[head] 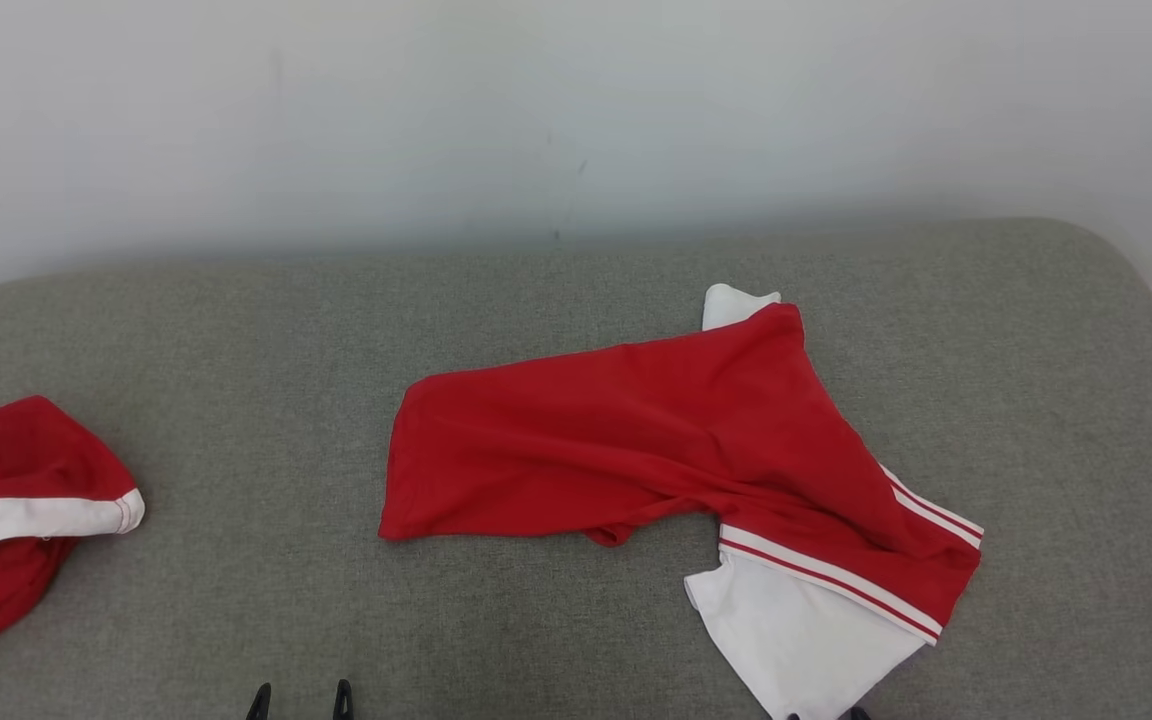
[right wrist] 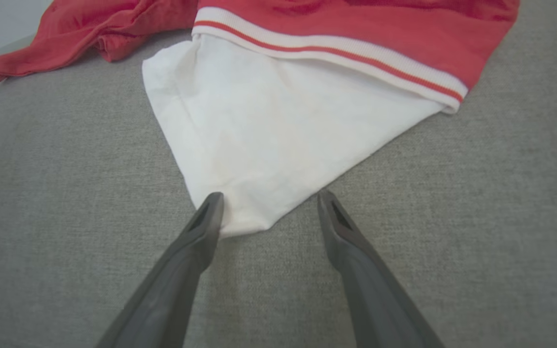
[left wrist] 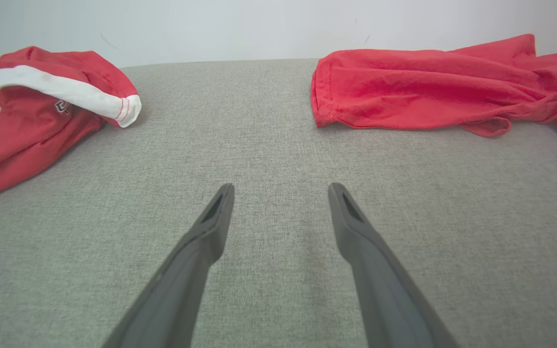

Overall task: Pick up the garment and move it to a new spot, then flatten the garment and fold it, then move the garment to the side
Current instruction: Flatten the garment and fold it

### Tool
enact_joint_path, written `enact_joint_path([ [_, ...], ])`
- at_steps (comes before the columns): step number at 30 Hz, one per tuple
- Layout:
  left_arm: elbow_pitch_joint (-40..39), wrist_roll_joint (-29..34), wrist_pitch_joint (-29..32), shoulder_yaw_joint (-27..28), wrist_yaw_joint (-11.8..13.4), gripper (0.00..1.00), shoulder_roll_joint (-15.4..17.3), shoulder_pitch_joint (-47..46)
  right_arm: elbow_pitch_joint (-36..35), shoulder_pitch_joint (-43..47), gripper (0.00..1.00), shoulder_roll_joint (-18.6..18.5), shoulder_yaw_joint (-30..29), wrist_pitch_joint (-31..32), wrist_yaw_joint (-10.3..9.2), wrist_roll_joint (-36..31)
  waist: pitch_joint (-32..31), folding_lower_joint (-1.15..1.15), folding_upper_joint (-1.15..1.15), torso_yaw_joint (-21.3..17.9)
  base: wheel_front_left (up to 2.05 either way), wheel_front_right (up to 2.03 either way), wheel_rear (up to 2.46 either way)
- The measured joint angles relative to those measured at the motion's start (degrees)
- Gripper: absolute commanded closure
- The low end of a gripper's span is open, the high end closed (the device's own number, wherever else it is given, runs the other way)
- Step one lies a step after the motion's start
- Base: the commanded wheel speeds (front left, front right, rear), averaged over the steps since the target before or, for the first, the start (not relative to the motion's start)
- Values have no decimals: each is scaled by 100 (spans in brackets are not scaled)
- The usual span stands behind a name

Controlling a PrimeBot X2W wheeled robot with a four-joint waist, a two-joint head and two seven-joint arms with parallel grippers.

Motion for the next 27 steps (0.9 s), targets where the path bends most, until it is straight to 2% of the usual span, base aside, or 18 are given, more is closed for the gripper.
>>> enact_joint_path([
  [9,60,80,0,38,-15,0,0,-5,272,-154,0,-20,358,-34,-12,153,110,0,0,-4,0,0,0],
  [10,65,82,0,37,-16,0,0,-9,313,-170,13,-23,431,-38,-20,152,114,0,0,-3,0,0,0],
  [11,68,85,0,37,-16,0,0,-15,349,-185,53,-25,515,-47,-22,155,118,0,0,-2,0,0,0],
  [12,71,94,0,34,-18,0,0,-20,397,-210,61,-25,571,-48,-25,176,118,0,0,-2,0,0,0],
  [13,76,102,0,35,-19,0,0,-21,435,-237,94,-29,634,-49,-25,197,115,0,0,-5,0,0,0],
  [14,78,109,0,37,-19,0,0,-21,476,-246,100,-32,678,-51,-25,216,106,0,0,-9,0,0,0],
  [22,62,43,0,12,-22,0,0,-17,359,-234,100,-1,475,-1,-8,110,-1,0,0,-133,0,0,0],
  [27,34,-53,0,-56,-26,0,0,-86,78,-130,100,-153,214,0,-8,-12,-18,0,0,-265,0,0,0],
])
